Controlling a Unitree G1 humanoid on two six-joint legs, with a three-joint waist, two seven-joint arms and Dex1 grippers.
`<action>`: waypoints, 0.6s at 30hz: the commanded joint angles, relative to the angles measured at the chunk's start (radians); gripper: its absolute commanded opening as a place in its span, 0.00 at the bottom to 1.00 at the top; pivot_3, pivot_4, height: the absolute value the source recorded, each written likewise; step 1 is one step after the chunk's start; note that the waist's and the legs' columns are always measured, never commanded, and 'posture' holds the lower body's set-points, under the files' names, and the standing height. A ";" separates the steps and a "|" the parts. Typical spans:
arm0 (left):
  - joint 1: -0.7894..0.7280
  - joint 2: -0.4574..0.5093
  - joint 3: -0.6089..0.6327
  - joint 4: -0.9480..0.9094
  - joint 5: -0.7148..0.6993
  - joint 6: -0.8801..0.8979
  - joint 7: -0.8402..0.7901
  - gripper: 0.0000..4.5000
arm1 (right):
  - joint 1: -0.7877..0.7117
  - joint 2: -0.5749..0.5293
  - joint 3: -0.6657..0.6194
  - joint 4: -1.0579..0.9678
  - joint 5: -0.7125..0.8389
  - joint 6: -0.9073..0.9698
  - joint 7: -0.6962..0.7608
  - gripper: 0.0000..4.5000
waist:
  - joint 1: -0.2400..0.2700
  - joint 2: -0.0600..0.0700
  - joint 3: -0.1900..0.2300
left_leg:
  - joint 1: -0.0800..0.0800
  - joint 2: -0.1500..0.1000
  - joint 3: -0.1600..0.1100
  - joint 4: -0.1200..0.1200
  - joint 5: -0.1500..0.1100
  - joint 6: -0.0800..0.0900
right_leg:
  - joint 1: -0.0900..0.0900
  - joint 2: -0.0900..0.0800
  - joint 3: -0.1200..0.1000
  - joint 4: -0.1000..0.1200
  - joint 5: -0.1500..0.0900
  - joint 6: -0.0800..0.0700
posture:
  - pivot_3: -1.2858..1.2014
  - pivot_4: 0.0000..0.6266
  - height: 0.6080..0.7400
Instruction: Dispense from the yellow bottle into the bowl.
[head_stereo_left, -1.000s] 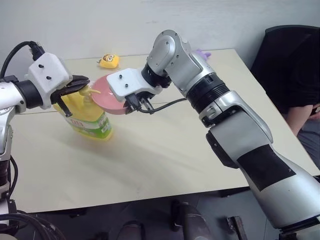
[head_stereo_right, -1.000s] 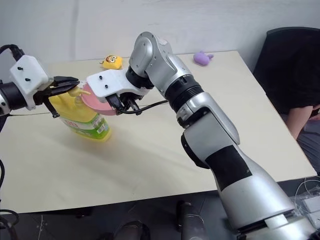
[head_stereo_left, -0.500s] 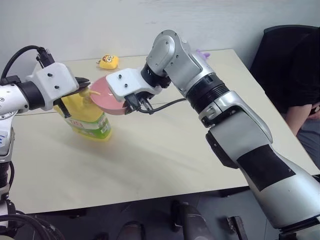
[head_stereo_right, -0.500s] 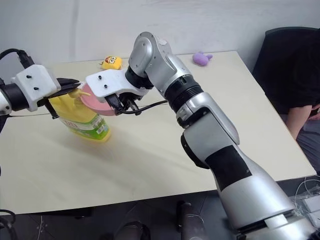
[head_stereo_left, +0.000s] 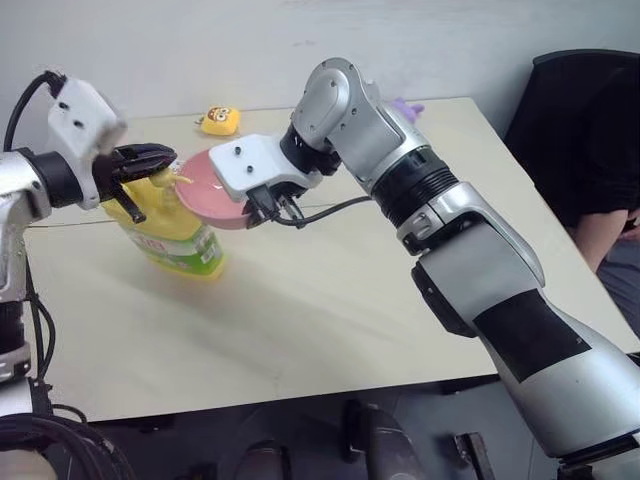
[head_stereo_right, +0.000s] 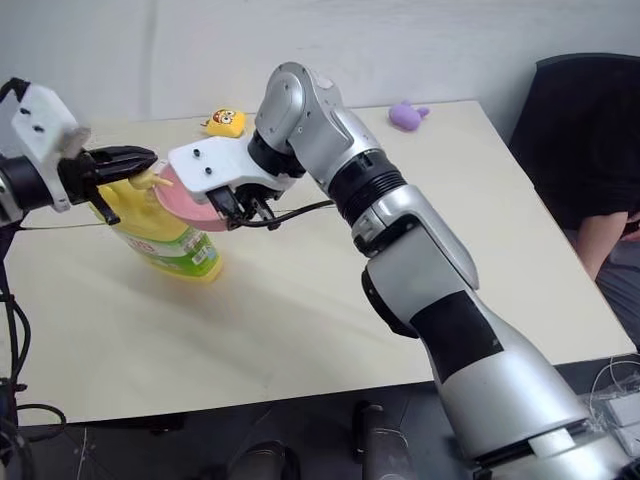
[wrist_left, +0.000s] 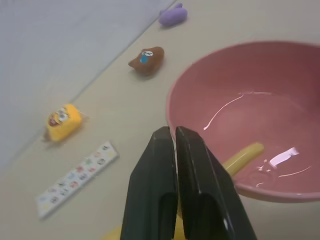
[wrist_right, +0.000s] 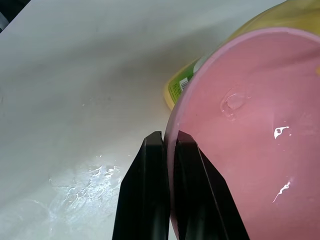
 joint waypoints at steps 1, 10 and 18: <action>-0.055 0.076 0.116 -0.022 -0.126 0.098 -0.064 0.29 | 0.035 -0.042 -0.024 -0.105 0.038 0.014 0.045 0.00 | -0.003 -0.001 0.000 | -0.002 0.000 0.000 0.000 0.000 0.000 | -0.001 0.000 0.000 -0.001 0.000 0.000 | 0.52 0.24 1.00; 0.214 0.352 0.530 -0.194 -0.432 0.509 -0.401 0.90 | 0.359 -0.249 -0.014 -0.471 0.077 0.065 0.051 0.00 | -0.010 -0.002 0.000 | -0.013 -0.001 0.000 0.002 0.000 0.000 | -0.013 0.000 -0.004 0.000 0.000 0.000 | 0.52 0.24 1.00; 0.910 0.234 0.906 -0.633 -0.298 0.504 -0.618 1.00 | 0.747 -0.452 -0.036 -0.822 0.138 0.101 -0.001 0.00 | 0.005 -0.001 0.001 | -0.009 -0.001 0.000 0.004 0.000 -0.003 | -0.010 0.003 0.001 0.003 -0.001 -0.001 | 0.52 0.24 1.00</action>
